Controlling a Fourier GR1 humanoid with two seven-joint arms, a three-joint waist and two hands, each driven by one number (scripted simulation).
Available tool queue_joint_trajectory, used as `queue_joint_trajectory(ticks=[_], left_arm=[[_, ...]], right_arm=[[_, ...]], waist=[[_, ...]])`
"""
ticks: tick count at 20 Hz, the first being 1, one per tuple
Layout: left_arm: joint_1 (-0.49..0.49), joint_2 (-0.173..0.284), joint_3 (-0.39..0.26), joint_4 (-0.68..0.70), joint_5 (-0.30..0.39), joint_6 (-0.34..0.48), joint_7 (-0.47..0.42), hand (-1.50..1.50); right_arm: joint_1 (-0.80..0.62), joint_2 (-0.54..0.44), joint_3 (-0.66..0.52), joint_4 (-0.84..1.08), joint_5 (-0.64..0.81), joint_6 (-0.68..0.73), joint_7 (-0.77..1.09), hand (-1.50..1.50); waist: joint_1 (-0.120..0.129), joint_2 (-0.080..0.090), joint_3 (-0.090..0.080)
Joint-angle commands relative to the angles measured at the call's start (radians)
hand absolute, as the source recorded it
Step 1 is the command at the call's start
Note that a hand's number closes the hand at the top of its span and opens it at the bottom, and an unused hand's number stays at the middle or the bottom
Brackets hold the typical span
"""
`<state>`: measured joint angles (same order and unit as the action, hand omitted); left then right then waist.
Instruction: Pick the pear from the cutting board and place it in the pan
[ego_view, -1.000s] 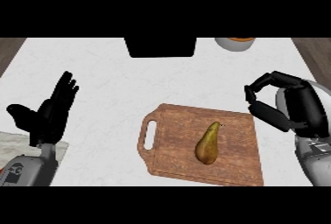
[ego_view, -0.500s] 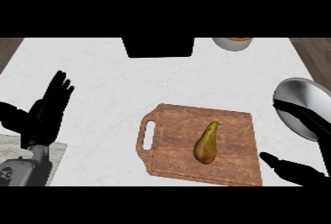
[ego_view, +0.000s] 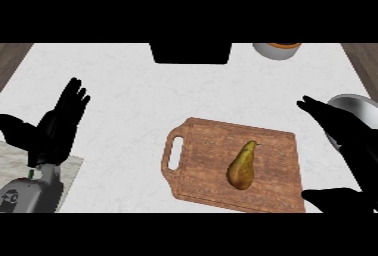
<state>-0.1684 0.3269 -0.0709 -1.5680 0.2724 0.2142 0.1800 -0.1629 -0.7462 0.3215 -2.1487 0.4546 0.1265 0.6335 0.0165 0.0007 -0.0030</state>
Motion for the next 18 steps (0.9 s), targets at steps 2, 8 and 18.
queue_joint_trajectory(ticks=[2,8,18], left_arm=[[0.019,-0.012,-0.016,-0.007,-0.016,-0.013,-0.01,0.0],[-0.042,-0.006,0.013,0.013,-0.006,-0.008,0.027,0.0],[0.011,-0.01,0.044,0.012,0.005,-0.049,-0.004,0.0]], right_arm=[[-0.165,0.04,0.14,0.063,0.047,0.186,0.197,-1.5],[-0.257,0.163,0.242,0.235,-0.063,0.393,0.339,-1.5],[-0.378,0.271,0.303,0.29,-0.133,0.599,0.504,-1.5]], waist=[[0.012,0.001,0.0],[0.003,0.003,0.001],[-0.009,-0.002,0.001]])
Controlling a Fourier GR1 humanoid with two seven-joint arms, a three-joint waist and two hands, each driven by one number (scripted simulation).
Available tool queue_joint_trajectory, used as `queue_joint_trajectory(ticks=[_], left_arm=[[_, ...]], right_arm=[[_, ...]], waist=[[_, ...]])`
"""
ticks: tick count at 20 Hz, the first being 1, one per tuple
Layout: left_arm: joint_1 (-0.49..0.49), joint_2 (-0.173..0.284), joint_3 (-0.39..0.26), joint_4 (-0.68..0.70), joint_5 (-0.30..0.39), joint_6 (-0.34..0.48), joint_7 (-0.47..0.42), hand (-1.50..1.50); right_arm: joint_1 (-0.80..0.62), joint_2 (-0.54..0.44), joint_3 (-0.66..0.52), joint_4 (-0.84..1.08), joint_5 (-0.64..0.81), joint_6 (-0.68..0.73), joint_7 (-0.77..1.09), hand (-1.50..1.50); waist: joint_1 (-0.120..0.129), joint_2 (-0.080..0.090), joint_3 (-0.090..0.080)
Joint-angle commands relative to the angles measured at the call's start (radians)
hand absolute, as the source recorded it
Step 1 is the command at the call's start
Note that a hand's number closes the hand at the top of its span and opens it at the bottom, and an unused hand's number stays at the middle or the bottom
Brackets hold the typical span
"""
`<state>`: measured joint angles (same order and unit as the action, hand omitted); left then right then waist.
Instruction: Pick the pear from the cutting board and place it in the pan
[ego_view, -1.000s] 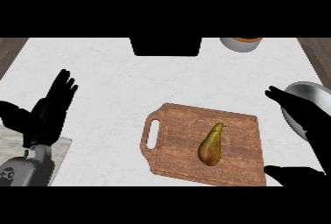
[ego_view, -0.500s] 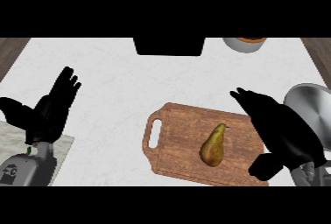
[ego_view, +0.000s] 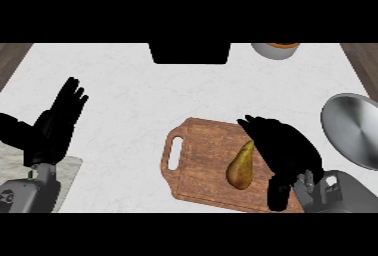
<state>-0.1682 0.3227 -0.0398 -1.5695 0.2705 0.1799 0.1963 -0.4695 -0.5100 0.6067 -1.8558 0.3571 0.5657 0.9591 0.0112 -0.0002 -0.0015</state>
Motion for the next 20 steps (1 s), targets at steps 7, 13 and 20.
queue_joint_trajectory(ticks=[7,13,20], left_arm=[[-0.017,-0.025,0.004,0.029,-0.032,0.023,-0.008,0.0],[0.003,-0.043,-0.006,0.016,-0.047,0.009,-0.021,0.0],[0.005,-0.041,-0.003,-0.019,-0.05,0.008,0.017,0.0]], right_arm=[[-0.099,0.036,0.1,-0.017,0.056,0.202,0.261,-1.5],[-0.191,0.238,0.093,0.119,0.101,0.19,0.288,-1.5],[-0.085,0.226,0.124,0.181,0.197,0.176,0.25,-1.5]], waist=[[-0.019,-0.005,-0.001],[-0.006,-0.001,0.0],[-0.017,-0.003,0.001]])
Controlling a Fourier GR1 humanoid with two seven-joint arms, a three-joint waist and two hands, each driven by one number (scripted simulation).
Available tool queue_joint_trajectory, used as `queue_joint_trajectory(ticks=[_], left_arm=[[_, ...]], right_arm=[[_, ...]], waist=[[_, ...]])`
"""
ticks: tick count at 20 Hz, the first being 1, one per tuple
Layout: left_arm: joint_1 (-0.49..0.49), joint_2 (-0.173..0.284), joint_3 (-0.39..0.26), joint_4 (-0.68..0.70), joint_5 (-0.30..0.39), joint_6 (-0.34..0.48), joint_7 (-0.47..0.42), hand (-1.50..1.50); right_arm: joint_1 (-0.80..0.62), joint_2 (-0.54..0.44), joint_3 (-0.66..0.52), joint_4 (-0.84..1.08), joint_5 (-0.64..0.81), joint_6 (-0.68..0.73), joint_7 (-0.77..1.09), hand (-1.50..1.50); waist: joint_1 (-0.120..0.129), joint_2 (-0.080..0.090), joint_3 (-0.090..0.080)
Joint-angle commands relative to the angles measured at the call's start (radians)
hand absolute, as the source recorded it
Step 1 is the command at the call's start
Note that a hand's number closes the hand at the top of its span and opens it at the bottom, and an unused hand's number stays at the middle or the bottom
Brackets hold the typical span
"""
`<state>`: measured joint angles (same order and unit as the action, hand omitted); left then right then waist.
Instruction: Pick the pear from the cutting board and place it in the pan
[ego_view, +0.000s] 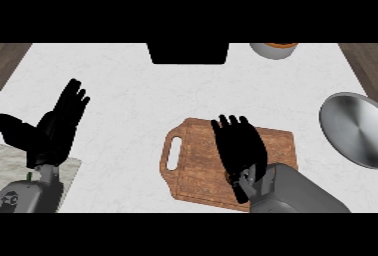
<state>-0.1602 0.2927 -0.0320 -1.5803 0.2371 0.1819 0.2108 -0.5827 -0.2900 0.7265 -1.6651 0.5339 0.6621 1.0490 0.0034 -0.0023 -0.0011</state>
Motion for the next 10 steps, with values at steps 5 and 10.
queue_joint_trajectory(ticks=[5,10], left_arm=[[-0.001,0.012,0.033,0.011,0.009,-0.033,-0.003,0.0],[0.057,-0.021,0.008,-0.059,-0.028,-0.018,-0.003,0.0]], right_arm=[[0.026,0.026,-0.03,0.1,0.092,0.065,0.091,-1.5],[0.055,0.079,-0.052,0.141,0.173,0.057,0.032,-1.5]], waist=[[-0.003,0.001,0.001],[0.002,0.001,0.001]])
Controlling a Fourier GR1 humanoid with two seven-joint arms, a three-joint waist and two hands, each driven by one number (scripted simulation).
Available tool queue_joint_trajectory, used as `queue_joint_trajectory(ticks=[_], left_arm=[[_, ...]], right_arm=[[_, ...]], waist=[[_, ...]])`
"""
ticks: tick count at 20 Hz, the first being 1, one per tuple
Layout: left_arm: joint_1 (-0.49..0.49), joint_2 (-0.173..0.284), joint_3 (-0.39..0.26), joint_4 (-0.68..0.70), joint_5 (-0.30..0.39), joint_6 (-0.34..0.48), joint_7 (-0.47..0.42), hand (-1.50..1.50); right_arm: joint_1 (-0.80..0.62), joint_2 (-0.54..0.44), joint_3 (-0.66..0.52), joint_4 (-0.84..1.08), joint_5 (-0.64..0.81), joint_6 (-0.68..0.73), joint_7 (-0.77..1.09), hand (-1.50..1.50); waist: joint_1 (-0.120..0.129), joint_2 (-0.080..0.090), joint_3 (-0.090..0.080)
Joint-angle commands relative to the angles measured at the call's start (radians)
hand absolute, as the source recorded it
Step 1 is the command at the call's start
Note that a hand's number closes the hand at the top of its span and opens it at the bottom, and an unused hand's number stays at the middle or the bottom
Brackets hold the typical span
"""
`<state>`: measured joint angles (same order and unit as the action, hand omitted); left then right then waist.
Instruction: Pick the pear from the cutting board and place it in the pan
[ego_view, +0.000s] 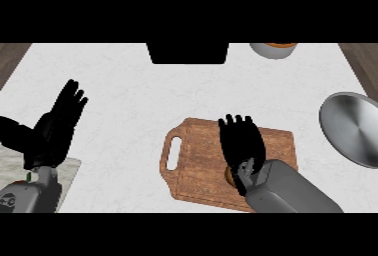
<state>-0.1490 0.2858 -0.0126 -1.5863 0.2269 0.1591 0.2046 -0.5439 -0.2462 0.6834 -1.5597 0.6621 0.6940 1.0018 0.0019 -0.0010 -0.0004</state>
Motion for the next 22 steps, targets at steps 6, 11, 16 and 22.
queue_joint_trajectory(ticks=[6,11,16,22], left_arm=[[-0.002,-0.033,0.01,-0.006,-0.038,-0.007,-0.01,0.0],[0.003,-0.034,0.019,-0.07,-0.04,-0.013,0.067,0.0],[0.01,-0.052,0.04,-0.042,-0.04,-0.041,0.032,0.0],[0.01,-0.049,0.057,-0.022,-0.04,-0.072,0.019,0.0]], right_arm=[[0.063,0.046,-0.042,0.101,0.139,0.002,-0.038,-1.5],[0.043,0.075,-0.103,0.206,0.212,-0.042,-0.137,-1.5],[0.072,0.075,-0.141,0.251,0.264,-0.095,-0.236,-1.5],[0.066,0.169,-0.082,0.407,0.338,-0.174,-0.305,1.5]], waist=[[0.001,0.001,0.0],[0.003,0.001,0.001],[0.003,0.001,0.001],[0.01,0.003,0.001]])
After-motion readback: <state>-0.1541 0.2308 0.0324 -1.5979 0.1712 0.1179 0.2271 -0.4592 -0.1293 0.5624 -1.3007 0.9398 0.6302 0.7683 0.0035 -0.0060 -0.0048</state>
